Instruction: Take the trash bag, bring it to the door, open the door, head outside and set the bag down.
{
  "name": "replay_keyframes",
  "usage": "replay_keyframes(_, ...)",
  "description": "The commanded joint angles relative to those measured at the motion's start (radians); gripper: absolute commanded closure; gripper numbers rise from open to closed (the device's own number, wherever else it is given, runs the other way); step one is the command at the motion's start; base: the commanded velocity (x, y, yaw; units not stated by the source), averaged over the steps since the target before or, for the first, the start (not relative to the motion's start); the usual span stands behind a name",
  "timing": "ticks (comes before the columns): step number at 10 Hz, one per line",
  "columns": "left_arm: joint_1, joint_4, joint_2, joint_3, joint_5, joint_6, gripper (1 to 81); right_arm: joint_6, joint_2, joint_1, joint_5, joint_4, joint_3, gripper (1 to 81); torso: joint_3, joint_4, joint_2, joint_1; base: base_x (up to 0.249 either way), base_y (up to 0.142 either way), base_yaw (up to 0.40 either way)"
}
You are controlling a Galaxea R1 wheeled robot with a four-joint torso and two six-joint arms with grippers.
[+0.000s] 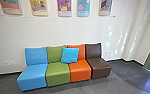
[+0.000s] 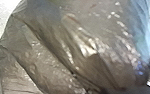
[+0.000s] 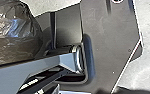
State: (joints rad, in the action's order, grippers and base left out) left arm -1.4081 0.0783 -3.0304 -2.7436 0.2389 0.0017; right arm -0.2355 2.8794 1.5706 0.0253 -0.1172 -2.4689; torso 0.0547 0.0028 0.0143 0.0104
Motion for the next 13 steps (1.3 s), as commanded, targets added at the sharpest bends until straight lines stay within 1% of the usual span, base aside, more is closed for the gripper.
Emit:
replay_keyframes(1,0.056,-0.006,-0.001,0.002,0.065,0.001,81.1,0.002,-0.004,-0.037,-0.054,-0.007,0.004,1.0,0.000,0.000,0.000,0.000,0.000,0.000,-0.239)
replay_keyframes(3,0.057,-0.008,-0.001,0.002,0.062,0.001,81.1,0.002,0.010,-0.042,-0.054,-0.015,-0.013,1.0,0.000,0.000,0.000,0.000,0.000,0.000,-0.249)
replay_keyframes(7,0.060,-0.008,-0.006,-0.001,0.059,0.001,81.1,0.004,0.059,-0.039,-0.056,-0.018,-0.102,1.0,0.000,0.000,0.000,0.000,0.000,0.000,-0.266)
replay_keyframes(9,0.060,-0.008,-0.006,-0.002,0.059,0.001,81.1,0.004,0.070,-0.034,-0.054,-0.036,-0.111,1.0,0.000,0.000,0.000,0.000,0.000,0.000,-0.282)
replay_keyframes(13,0.062,-0.006,-0.006,-0.004,0.059,0.001,81.1,0.004,0.073,-0.034,-0.054,-0.036,-0.116,1.0,0.000,0.000,0.000,0.000,0.000,0.000,-0.283)
